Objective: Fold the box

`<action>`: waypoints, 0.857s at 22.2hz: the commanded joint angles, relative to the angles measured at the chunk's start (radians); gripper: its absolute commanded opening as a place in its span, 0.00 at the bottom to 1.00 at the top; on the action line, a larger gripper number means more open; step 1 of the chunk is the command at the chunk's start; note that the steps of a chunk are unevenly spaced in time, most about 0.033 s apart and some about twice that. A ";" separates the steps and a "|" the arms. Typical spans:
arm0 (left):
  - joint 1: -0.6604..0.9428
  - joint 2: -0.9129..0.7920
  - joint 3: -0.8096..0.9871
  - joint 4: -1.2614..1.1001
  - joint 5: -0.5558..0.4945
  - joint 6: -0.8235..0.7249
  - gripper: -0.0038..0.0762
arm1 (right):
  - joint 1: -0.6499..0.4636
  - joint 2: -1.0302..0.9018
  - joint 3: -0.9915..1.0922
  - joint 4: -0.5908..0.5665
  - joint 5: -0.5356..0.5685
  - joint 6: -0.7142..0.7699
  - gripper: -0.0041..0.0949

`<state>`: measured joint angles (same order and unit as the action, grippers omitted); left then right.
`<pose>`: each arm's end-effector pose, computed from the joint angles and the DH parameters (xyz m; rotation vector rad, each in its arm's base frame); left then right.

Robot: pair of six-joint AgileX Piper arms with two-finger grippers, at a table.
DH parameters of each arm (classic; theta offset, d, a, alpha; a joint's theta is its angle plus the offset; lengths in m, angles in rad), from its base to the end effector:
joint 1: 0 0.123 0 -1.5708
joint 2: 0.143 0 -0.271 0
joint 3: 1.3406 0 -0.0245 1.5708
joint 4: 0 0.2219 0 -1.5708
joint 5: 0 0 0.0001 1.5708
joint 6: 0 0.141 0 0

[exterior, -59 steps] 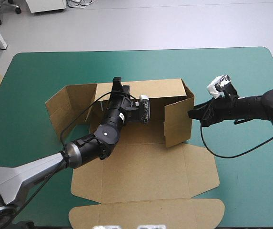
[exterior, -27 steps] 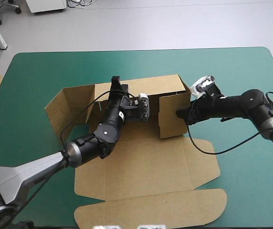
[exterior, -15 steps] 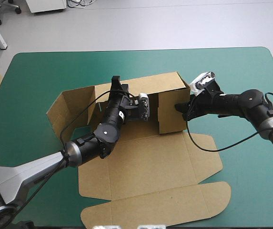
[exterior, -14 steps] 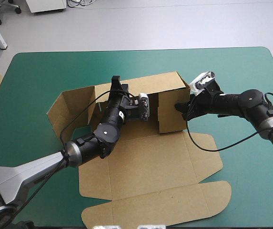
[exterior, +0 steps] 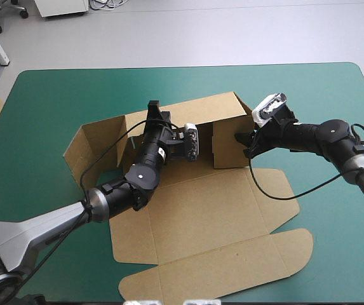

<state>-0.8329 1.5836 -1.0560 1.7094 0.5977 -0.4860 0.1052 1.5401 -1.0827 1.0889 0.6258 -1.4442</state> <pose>0.3026 -0.2159 0.2785 1.4387 1.3110 0.8449 0.3292 0.1084 0.2578 -0.8615 2.0020 0.4238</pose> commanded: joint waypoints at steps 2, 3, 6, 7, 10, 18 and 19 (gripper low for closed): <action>-0.006 -0.042 -0.032 0.058 -0.004 -0.012 0.03 | -0.002 0.000 -0.026 0.125 -0.029 -0.045 0.61; -0.006 -0.042 -0.032 0.058 -0.008 -0.012 0.03 | -0.002 0.004 -0.026 0.137 -0.027 -0.045 0.61; -0.006 -0.042 -0.032 0.058 -0.026 -0.012 0.03 | -0.002 0.008 -0.026 0.158 -0.025 -0.054 0.61; -0.006 -0.042 -0.032 0.058 -0.032 -0.012 0.03 | 0.000 0.008 -0.026 0.170 -0.023 -0.067 0.61; -0.006 -0.042 -0.032 0.058 -0.053 -0.012 0.03 | 0.042 0.008 -0.028 0.183 -0.031 -0.076 0.61; -0.006 -0.042 -0.034 0.058 -0.053 -0.012 0.03 | 0.082 0.008 -0.028 0.176 -0.067 0.029 0.38; -0.006 -0.042 -0.036 0.058 -0.049 -0.045 0.03 | 0.082 0.008 -0.028 0.178 -0.067 0.030 0.33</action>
<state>-0.8328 1.5844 -1.0560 1.7163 0.5606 -0.4887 0.1757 1.5841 -1.0827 1.2261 0.5108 -1.4248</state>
